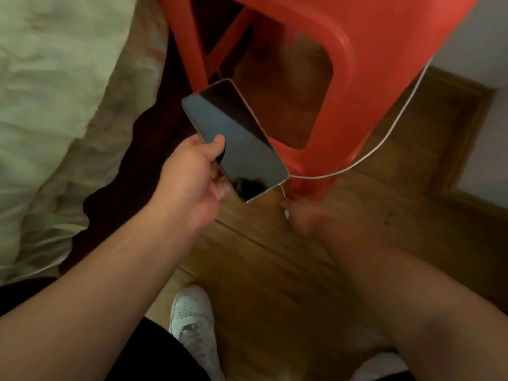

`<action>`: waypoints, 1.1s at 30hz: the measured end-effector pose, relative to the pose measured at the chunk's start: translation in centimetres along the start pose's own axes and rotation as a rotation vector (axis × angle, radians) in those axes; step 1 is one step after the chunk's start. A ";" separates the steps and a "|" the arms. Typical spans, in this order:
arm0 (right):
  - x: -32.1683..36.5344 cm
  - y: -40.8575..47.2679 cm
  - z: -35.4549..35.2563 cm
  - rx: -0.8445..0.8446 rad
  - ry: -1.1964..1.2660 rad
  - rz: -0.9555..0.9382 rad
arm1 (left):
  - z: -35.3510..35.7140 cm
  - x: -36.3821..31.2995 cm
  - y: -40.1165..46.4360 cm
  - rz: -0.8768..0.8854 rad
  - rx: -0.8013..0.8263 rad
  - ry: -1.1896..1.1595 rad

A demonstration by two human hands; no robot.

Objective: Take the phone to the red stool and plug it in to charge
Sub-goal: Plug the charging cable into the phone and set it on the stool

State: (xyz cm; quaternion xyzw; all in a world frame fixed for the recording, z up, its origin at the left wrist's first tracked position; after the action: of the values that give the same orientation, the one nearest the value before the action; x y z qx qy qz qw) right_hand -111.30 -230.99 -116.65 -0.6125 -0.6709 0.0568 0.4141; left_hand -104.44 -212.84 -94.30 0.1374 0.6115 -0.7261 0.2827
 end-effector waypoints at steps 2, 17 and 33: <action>-0.2 0.5 0.1 -0.035 -0.119 -0.050 | -0.1 -0.1 -0.1 0.012 0.006 0.023; 0.2 -0.2 1.9 0.082 -0.742 -0.355 | 0.2 -0.3 -0.6 -0.002 0.036 0.021; 1.5 -1.6 2.7 0.021 -0.661 -0.514 | 0.6 -1.1 -2.3 0.075 0.048 -0.022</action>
State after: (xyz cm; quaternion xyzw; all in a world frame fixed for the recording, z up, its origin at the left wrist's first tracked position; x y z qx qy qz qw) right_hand -114.09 -228.90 -116.71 -0.3696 -0.8981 0.1521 0.1836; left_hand -104.77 -212.90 -91.69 0.1590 0.5854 -0.7308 0.3129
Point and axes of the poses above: each hand's wrist, its own y-axis towards the middle knuckle, its own z-axis out of the palm, x = y × z, the point moved 2 cm from there along y, towards the middle knuckle, and after that the axes turned 13 degrees about -z, right-handed, at the moved point
